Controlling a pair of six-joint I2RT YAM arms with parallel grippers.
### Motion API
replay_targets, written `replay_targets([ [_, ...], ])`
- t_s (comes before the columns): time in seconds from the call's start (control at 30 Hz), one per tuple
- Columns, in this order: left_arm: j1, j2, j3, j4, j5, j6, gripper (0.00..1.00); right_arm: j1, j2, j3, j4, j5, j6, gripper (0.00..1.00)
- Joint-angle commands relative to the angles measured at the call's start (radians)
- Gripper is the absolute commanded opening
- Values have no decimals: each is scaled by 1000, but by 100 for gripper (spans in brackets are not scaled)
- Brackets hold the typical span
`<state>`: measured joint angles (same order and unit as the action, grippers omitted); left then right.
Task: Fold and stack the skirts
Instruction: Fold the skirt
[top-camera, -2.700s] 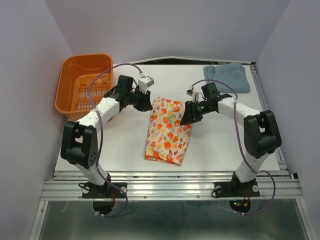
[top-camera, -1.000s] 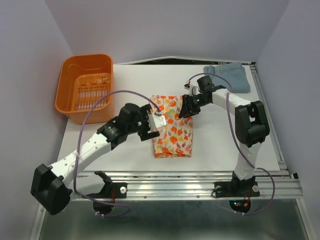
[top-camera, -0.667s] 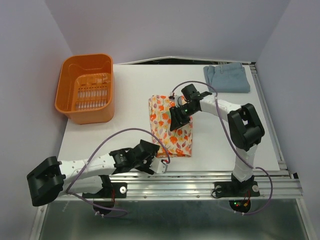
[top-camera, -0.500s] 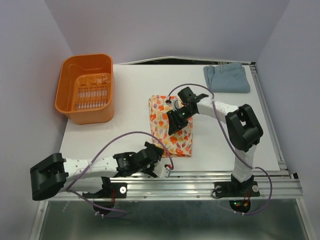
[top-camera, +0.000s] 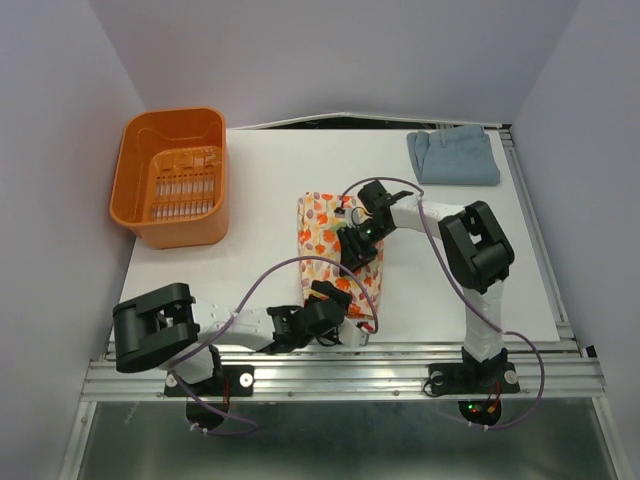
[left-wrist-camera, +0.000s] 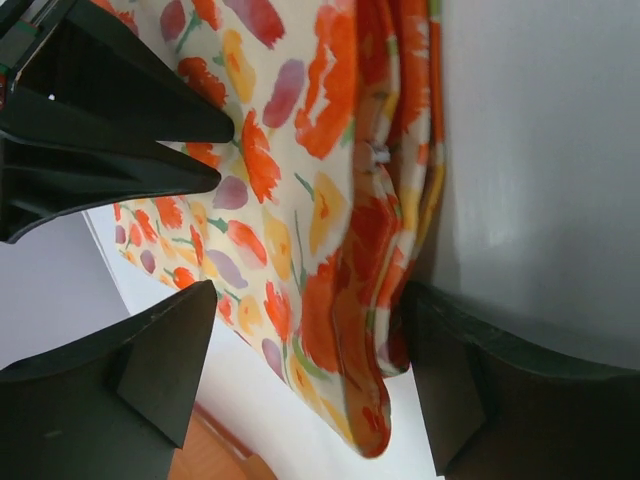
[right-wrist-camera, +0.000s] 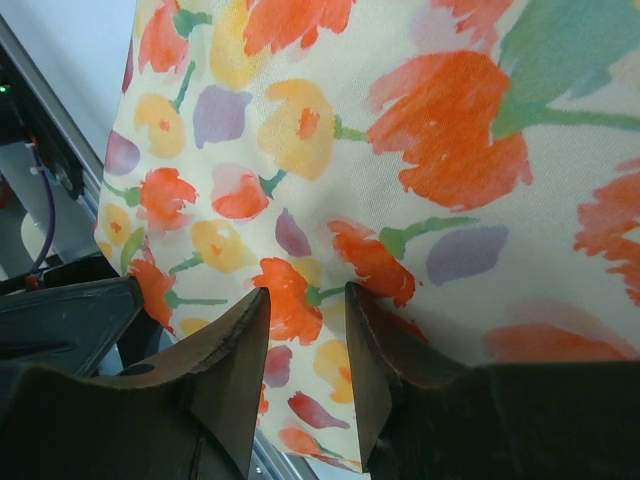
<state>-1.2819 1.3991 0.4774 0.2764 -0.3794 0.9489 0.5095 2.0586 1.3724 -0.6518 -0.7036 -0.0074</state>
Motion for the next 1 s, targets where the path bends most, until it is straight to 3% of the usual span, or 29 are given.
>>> replay_targets([
  [0.0,-2,70,20,-63,-10,-65,84,9,71,-18,-35,50,-32,42],
  [0.13,0,48,23,-57,-26,-94,75,9,78,-19,-42,49,-39,42],
  [0.33,1,-76,70,-183,63,-142,60,9,68,-39,-40,52,-45,42],
  [0.43,16,-98,87,-227,100,-159,43,9,57,-47,-37,41,-51,42],
  [0.47,33,-97,95,-246,115,-167,27,9,52,-53,-39,35,-54,42],
  [0.53,53,-86,113,-253,126,-179,17,9,34,-59,-39,17,-60,41],
  [0.57,78,-81,122,-264,144,-186,6,9,26,-65,-37,10,-63,42],
  [0.63,104,-80,142,-269,165,-197,0,9,14,-72,-35,7,-69,42],
  [0.97,184,-87,228,-433,373,-203,0,9,-60,-6,-20,88,-80,47],
])
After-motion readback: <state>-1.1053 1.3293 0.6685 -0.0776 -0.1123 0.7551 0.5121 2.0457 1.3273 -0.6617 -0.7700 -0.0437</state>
